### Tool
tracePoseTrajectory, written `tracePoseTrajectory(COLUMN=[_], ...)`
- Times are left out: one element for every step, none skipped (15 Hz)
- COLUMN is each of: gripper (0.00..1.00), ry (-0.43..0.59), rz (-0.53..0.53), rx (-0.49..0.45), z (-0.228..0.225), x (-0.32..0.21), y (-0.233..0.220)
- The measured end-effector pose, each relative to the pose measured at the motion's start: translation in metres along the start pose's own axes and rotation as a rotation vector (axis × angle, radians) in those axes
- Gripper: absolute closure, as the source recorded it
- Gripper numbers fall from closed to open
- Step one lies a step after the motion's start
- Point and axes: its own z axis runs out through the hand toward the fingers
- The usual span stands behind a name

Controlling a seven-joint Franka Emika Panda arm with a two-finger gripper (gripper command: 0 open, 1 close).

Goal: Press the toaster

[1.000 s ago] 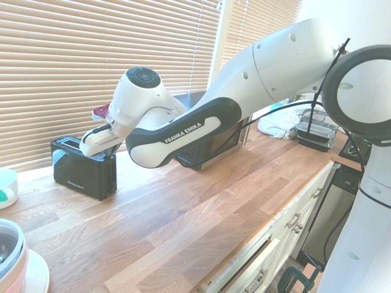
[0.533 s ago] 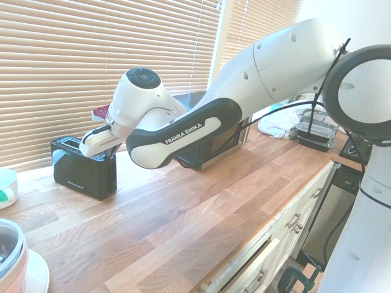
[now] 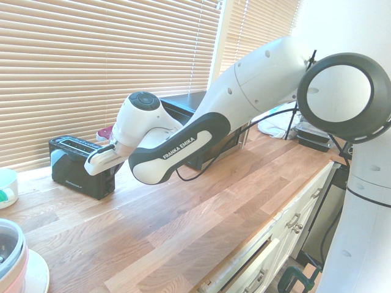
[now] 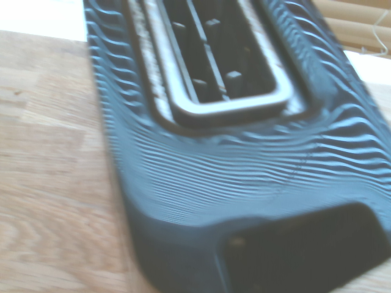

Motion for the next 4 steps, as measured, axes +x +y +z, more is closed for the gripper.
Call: tracePoseTrajectory(gripper=[1.00, 1.00, 1.00, 1.00], ry=[0.000, 0.000, 0.000, -0.001], rz=[0.000, -0.001, -0.003, -0.001], rx=[0.004, 0.005, 0.005, -0.001], z=[0.0018, 0.0021, 0.0024, 0.0050], x=[0.0008, 0.0013, 0.0014, 0.0036], y=[0.0014, 0.0018, 0.0021, 0.0062])
